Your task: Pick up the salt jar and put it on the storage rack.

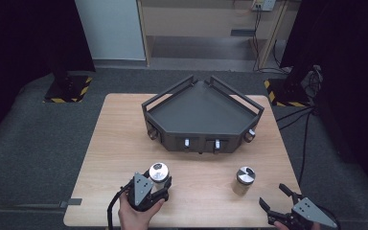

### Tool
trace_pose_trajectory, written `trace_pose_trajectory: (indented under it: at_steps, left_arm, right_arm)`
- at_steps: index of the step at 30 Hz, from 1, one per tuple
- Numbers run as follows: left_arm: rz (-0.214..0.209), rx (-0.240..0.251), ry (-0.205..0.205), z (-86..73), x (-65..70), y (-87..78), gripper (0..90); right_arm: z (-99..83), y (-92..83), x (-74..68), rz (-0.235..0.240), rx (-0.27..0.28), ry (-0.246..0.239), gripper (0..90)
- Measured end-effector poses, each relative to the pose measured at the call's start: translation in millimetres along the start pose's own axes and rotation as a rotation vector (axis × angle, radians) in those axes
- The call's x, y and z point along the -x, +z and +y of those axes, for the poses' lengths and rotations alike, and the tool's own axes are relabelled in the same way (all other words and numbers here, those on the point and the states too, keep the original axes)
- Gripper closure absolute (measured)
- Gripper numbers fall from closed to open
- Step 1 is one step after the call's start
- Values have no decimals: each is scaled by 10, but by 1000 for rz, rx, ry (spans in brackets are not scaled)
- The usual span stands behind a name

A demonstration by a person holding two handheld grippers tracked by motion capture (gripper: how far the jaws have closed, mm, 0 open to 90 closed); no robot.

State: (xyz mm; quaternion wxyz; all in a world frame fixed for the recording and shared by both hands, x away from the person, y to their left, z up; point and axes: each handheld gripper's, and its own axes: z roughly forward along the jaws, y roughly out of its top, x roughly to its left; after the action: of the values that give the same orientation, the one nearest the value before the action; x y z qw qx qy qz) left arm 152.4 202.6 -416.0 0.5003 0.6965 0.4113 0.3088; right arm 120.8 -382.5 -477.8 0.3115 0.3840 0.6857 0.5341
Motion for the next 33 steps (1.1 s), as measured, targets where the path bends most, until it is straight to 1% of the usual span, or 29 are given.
trace_pose_trajectory:
  at_steps: [1,3,10,12,16,18,20,21,22,23,24,26,27,28,30,33]
  left_arm:
    - [0,16,3,12,14,-12,302]
    - [-2,22,-4,23,18,-20,303]
    - [6,26,-4,22,22,-31,303]
    - [20,31,17,20,38,-37,303]
    - [18,46,1,21,22,-57,302]
    - [16,53,-3,62,13,-77,303]
    - [21,71,-4,100,20,-93,303]
    - [27,98,21,169,35,-106,303]
    - [27,112,23,207,39,-104,303]
    - [27,112,23,207,39,-104,303]
    - [21,120,15,254,28,-94,303]
    - [13,133,-18,358,8,-41,303]
    - [12,134,-24,422,-1,-1,303]
    - [21,139,-12,530,0,80,303]
    - [34,146,-6,653,1,177,303]
    - [48,136,8,878,-21,353,303]
  right_arm:
    - [-1,0,5,-1,0,1,101]
    - [-1,1,7,-3,-1,2,102]
    - [1,3,13,-1,-2,-1,102]
    - [2,4,14,-1,-4,-1,102]
    - [2,1,14,-2,-2,-3,102]
    - [3,0,13,-4,-3,-3,102]
    - [1,0,14,-5,-4,-2,103]
    - [-3,1,15,-8,-6,5,103]
    - [-3,2,17,-10,-8,5,103]
    - [-3,2,17,-10,-8,5,103]
    - [-7,-2,19,-16,-7,10,103]
    - [-8,-6,20,-19,-7,12,103]
    - [-9,-9,19,-22,-6,14,103]
    - [-8,-19,17,-26,-4,15,103]
    - [-9,-26,14,-27,-1,15,103]
    - [-11,-28,13,-26,0,15,103]
